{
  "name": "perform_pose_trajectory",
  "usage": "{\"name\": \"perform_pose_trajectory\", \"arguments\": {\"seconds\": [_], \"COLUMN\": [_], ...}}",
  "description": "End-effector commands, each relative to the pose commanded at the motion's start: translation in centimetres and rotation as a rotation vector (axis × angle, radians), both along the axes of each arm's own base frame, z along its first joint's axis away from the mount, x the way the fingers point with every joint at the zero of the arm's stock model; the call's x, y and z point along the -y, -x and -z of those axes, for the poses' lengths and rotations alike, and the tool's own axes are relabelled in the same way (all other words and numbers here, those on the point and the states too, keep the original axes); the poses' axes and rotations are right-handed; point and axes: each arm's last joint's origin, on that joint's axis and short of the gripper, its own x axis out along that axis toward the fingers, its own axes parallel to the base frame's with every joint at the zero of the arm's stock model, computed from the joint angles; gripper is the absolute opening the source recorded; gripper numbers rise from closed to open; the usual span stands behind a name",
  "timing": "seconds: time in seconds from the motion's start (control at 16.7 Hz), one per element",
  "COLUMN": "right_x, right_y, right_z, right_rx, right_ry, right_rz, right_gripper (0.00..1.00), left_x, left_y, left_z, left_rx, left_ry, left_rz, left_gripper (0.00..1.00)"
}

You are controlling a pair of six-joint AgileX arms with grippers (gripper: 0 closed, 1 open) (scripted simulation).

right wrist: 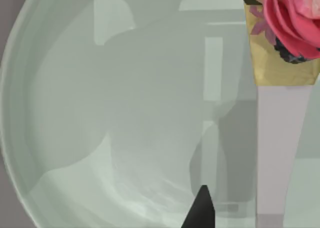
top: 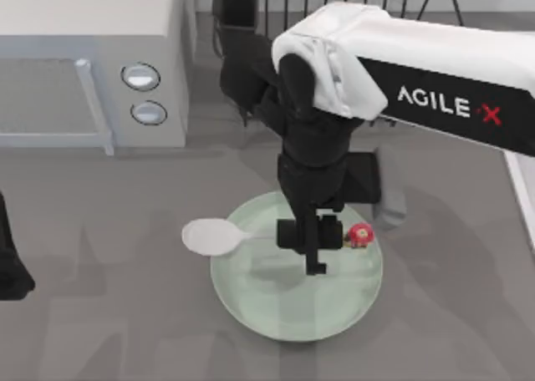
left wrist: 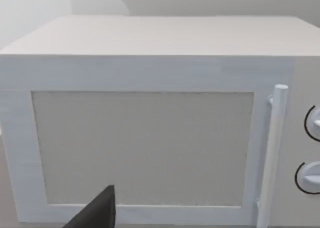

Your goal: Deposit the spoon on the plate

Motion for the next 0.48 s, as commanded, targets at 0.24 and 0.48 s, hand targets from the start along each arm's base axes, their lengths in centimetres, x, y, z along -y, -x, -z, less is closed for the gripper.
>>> {"name": "perform_pose_trajectory", "arguments": {"seconds": [0.24,0.48], "right_x": [0.4,1.6], "right_y": [-0.1,-0.3], "right_z": [-0.3,-1.3], "right_rx": [0.001,0.012], "right_ry": [0.003,0.019], "right_rz": [0.012,0.044], "right_gripper": [0.00,0.00], "left_x": [0.0,0.0], "left_y": [0.0,0.0], "left_z": [0.0,0.0], "left_rx": [0.000,0.000], "left_ry": [0.000,0.000], "left_rz": [0.000,0.000], "left_gripper": [1.00,1.00]}}
